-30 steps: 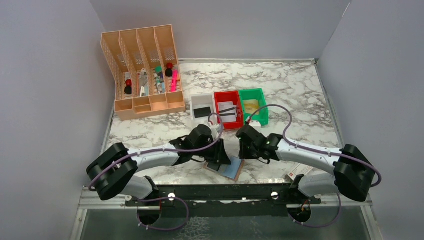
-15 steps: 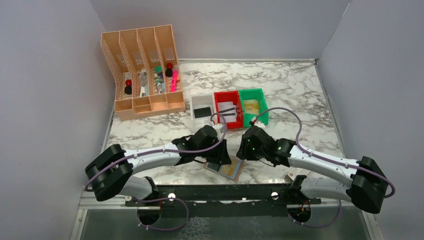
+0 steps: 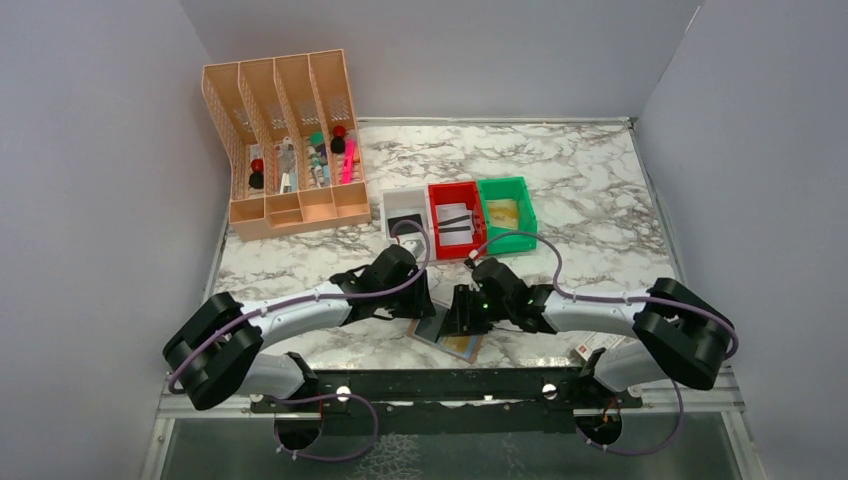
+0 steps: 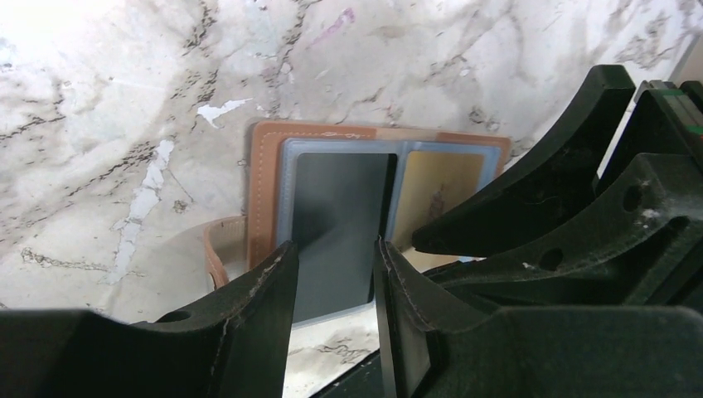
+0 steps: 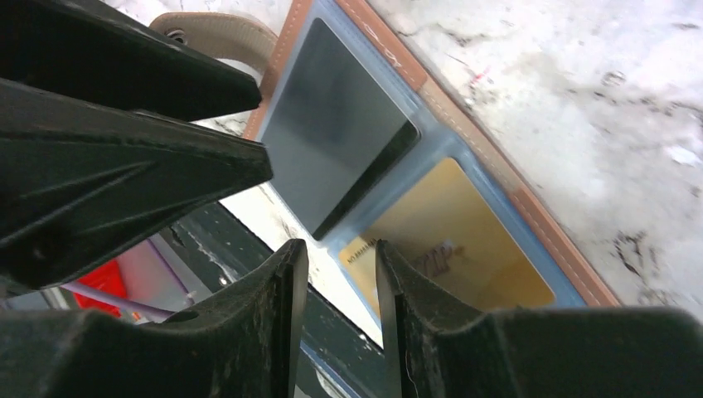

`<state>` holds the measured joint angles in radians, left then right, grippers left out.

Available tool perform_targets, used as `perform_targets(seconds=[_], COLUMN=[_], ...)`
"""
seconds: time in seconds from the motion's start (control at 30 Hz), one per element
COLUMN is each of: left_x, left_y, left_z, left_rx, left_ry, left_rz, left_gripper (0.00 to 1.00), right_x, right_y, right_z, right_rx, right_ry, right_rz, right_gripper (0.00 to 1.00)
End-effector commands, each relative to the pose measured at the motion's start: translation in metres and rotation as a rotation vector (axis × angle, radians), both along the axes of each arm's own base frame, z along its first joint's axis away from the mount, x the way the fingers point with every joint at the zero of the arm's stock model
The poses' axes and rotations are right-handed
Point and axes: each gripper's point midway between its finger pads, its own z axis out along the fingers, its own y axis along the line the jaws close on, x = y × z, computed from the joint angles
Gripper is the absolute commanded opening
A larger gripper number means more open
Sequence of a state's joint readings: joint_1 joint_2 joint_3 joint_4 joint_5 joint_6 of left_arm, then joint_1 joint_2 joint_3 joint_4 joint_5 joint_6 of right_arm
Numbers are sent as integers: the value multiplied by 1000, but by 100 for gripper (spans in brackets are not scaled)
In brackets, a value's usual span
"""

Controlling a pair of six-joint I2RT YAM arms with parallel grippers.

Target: Take the credit cards out of the card holder

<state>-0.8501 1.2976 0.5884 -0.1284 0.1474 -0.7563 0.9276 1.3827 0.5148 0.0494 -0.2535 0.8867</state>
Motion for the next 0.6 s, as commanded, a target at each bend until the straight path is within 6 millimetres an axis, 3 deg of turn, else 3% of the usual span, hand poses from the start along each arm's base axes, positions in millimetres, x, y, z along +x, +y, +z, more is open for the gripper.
perform_targets(seconds=[0.0,0.17,0.27,0.57], left_x=[-2,-7,-10,-21], left_y=[3,4,4,0], left_z=[-11,-19,-23,-27], left_rx=[36,47,48,9], left_ry=[12,35,50,87], left_rz=[-24,-43,-51,-63], left_gripper=[42,41,35,14], right_x=[5,9,6,16], right_y=[16,1,-4,0], right_z=[1,-32,-41,-35], right_rx=[65,-59,-67,27], right_ry=[14,88,125,153], right_rz=[10,-59,-96,-151], right_gripper=[41,35,33,27])
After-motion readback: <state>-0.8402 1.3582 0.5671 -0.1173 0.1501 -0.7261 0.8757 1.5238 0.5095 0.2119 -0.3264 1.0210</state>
